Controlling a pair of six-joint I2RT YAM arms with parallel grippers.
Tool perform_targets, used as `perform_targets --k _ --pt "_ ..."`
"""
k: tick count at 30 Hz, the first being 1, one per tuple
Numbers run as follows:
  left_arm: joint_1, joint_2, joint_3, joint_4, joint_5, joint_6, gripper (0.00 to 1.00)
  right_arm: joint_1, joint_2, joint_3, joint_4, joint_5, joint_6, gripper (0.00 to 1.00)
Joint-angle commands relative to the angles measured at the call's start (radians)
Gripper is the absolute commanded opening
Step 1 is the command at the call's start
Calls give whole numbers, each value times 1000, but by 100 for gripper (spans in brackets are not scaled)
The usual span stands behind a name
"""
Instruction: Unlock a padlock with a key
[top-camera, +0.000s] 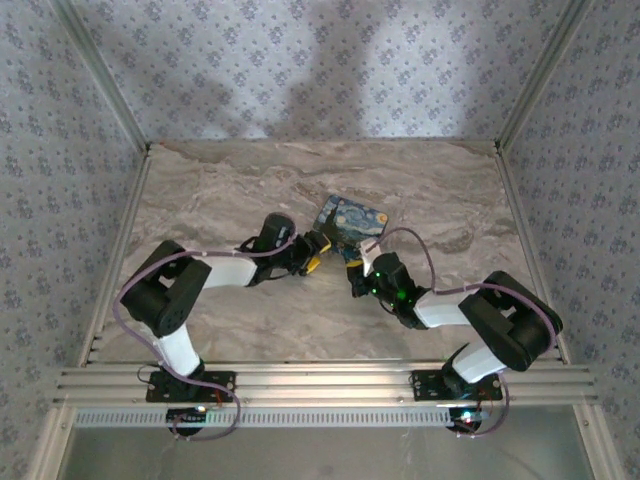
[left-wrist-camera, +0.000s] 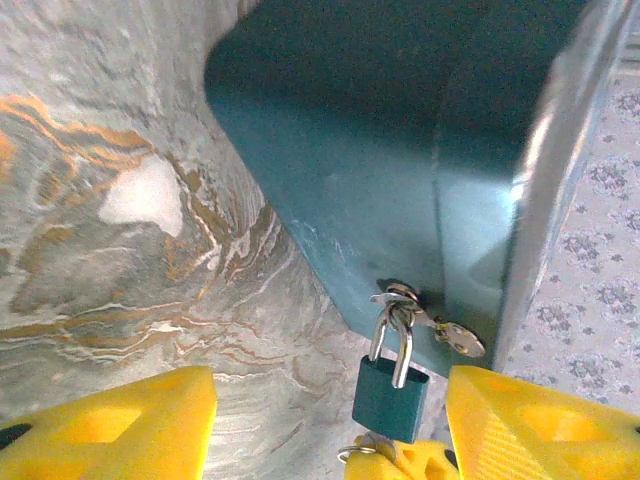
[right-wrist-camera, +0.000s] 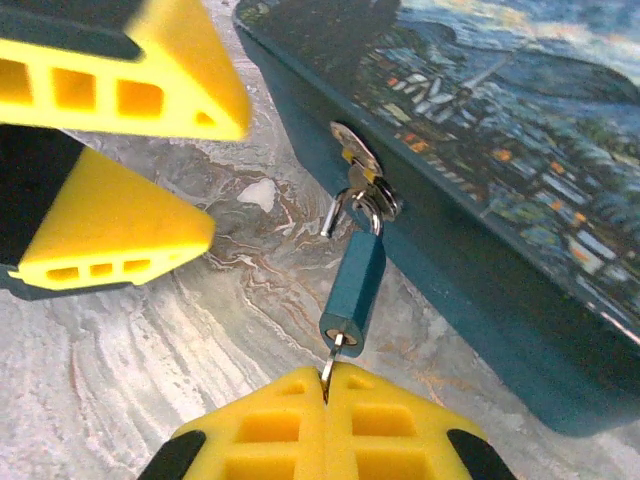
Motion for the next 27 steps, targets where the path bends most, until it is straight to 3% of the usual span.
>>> perform_targets --k 1,12,22,27 --pt "23 -64 0 -100 -32 89 63 -40 6 -22 29 -124 166 0" --pt "126 -71 198 -397 -22 401 66 -142 14 -33 24 -269 395 1" --pt "134 158 565 -653 72 636 65 -183 90 -19 17 -340 448 4" --pt "128 282 710 -711 132 672 65 -189 99 -15 7 -340 430 4"
